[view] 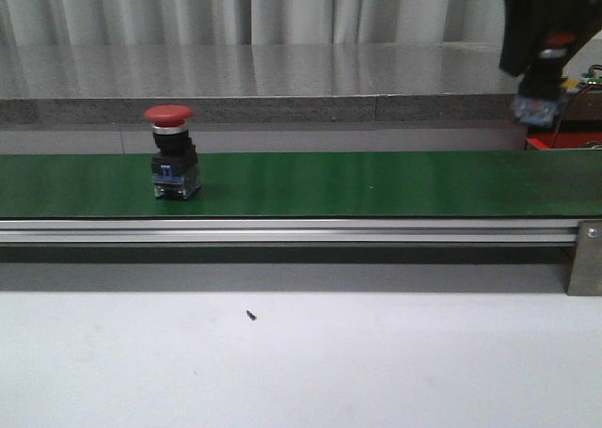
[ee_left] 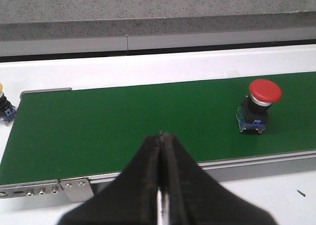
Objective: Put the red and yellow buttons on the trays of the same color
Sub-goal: 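Lower the red button into the red tray and open the right gripper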
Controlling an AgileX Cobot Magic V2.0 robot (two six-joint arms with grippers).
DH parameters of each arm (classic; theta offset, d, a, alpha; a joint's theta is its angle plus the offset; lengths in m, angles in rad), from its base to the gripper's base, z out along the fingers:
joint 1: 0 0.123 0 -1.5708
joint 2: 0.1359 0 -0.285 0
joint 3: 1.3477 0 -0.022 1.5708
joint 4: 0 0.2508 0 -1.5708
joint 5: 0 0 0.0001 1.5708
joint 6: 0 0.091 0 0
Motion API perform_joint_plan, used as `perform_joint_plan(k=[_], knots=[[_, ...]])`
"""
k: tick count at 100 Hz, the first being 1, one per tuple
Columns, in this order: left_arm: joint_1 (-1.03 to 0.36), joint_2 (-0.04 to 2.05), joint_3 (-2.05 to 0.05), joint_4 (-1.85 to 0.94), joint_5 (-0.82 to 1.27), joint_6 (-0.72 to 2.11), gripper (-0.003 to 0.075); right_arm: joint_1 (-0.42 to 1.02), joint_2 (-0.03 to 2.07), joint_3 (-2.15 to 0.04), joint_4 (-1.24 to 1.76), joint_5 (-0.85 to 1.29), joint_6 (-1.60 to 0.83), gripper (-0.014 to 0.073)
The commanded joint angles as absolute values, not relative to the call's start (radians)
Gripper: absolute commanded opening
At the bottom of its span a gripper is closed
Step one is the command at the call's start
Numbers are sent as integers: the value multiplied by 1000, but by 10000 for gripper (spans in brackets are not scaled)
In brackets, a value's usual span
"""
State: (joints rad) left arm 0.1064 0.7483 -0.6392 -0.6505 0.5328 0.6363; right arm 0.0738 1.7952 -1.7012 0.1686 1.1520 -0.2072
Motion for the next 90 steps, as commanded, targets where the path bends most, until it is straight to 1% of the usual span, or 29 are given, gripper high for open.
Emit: perform_joint_plan(k=[1,15,28,42,56,90], knots=[[98,745,-666,-683,472,640,-20,-3,1745,-1799,159,1162,-216,251],[98,745,-666,-683,472,640,-20,-152,1752,-1864,159,1161,-216,251],[98,745,-666,-683,472,640,-19,-283,1777,-1874,159,1146,-216,251],[98,745,-666,-683,472,640,-20,-379,1845,-1874,191,1110,-216,251],[98,745,-666,-683,472,640,-19,-420,1923,-1874,208,1080,-216,251],[98,745,-666,-683,474,640,-20,-424,2083,-1876,229,982,-216,251]])
